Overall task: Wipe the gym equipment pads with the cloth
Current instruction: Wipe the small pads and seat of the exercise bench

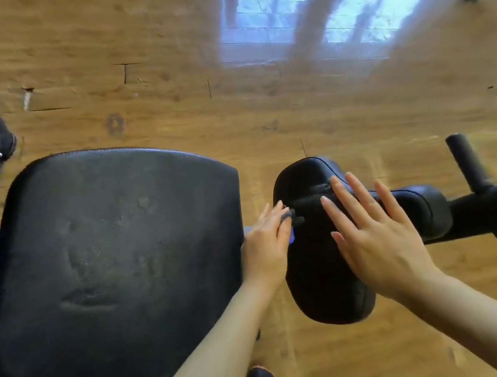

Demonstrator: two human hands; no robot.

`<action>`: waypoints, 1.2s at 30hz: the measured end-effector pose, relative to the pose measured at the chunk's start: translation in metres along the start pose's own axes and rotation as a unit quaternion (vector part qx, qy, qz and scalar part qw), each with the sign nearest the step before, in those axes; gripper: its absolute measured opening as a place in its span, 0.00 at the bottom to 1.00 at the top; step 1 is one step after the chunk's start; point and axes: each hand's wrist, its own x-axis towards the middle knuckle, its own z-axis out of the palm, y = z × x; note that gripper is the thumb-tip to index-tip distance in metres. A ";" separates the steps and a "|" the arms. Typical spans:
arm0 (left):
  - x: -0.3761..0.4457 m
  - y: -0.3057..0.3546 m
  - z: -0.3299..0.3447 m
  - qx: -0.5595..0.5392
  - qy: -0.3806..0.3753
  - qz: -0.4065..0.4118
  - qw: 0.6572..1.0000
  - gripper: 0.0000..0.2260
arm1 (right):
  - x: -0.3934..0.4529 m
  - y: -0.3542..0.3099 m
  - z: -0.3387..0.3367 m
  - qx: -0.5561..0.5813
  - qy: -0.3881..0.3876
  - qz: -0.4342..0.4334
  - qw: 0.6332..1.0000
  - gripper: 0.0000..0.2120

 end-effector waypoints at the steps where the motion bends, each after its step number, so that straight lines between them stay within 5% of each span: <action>1: 0.004 0.006 0.009 -0.029 0.019 -0.027 0.999 0.16 | 0.001 0.005 0.000 -0.017 -0.001 -0.010 1.000 0.25; 7: 0.012 0.011 0.060 -0.151 0.109 -0.121 0.975 0.18 | -0.001 0.036 0.001 -0.069 0.005 -0.010 0.998 0.23; 12: -0.001 -0.001 0.101 -0.167 0.140 -0.042 0.975 0.15 | -0.008 0.055 0.015 -0.094 0.031 -0.015 0.995 0.23; 16: 0.000 -0.022 0.132 -0.120 0.128 0.041 0.984 0.22 | 0.000 0.056 0.024 -0.099 0.079 -0.011 0.992 0.20; 23: 0.015 -0.032 0.137 -0.127 0.144 0.075 0.978 0.22 | 0.000 0.054 0.029 -0.098 0.163 -0.009 0.982 0.18; 29: 0.017 -0.038 0.135 -0.132 0.137 0.083 0.978 0.22 | -0.002 0.056 0.024 -0.074 0.103 -0.010 0.992 0.20; 34: 0.015 -0.039 0.137 -0.040 0.124 0.178 0.975 0.20 | 0.000 0.067 0.021 -0.048 0.060 -0.013 0.997 0.21; 36: 0.057 -0.031 0.130 -0.042 0.116 0.132 0.984 0.20 | -0.001 0.065 0.024 -0.041 0.070 -0.014 0.997 0.21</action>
